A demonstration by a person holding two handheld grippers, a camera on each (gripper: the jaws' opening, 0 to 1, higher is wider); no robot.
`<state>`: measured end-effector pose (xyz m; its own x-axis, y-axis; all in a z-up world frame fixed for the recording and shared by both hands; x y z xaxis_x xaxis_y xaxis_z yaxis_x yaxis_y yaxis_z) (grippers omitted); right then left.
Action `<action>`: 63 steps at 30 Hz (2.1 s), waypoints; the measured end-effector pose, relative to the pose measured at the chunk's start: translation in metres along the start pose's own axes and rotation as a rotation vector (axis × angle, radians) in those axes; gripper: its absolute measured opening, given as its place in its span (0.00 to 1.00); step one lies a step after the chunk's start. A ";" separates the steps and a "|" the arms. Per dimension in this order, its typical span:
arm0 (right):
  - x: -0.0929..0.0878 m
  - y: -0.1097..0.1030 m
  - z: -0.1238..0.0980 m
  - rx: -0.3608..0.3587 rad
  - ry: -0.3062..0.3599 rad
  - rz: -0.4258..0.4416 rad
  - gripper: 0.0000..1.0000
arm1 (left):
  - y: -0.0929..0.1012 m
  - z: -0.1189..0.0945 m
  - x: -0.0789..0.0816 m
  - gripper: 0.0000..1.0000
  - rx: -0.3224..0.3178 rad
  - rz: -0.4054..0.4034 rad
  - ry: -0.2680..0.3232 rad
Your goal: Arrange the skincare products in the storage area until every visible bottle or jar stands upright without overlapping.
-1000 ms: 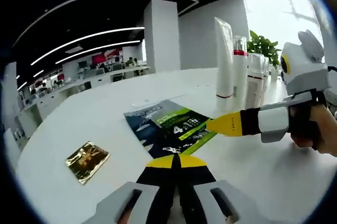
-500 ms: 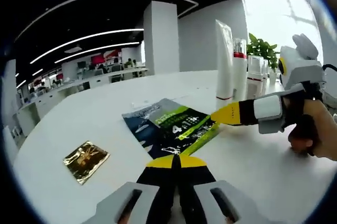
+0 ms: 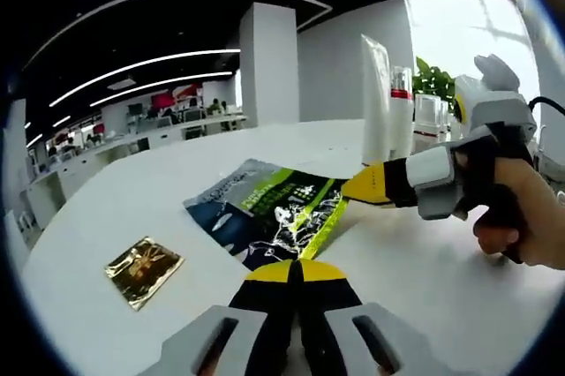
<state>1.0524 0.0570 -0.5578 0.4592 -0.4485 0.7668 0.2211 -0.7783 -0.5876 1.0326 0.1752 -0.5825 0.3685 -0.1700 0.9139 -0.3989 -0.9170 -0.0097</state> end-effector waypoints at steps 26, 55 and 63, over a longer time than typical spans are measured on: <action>0.058 -0.085 -0.059 0.331 0.207 -0.027 0.00 | 0.009 -0.057 0.051 0.11 -0.432 -0.661 0.272; 0.105 -0.129 -0.091 0.456 0.333 -0.044 0.00 | 0.055 -0.088 0.050 0.40 -1.048 -1.433 0.053; 0.097 -0.136 -0.101 0.488 0.335 -0.066 0.00 | 0.039 -0.096 0.050 0.21 -1.063 -1.490 0.100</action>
<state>0.9800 0.0754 -0.3772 0.1521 -0.5819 0.7989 0.6467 -0.5527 -0.5256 0.9549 0.1657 -0.4982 0.8435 0.5335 -0.0618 -0.1403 0.3299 0.9335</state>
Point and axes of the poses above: the point that each gripper's makers call its tool centre point, and the gripper's own axes: z roughly forward along the fingers, y roughly to its right, x roughly out of its top, the point moved 4 cm from there along -z, roughly backward along the fingers, and after that the axes turned 6 degrees about x, right-handed, at the moved point
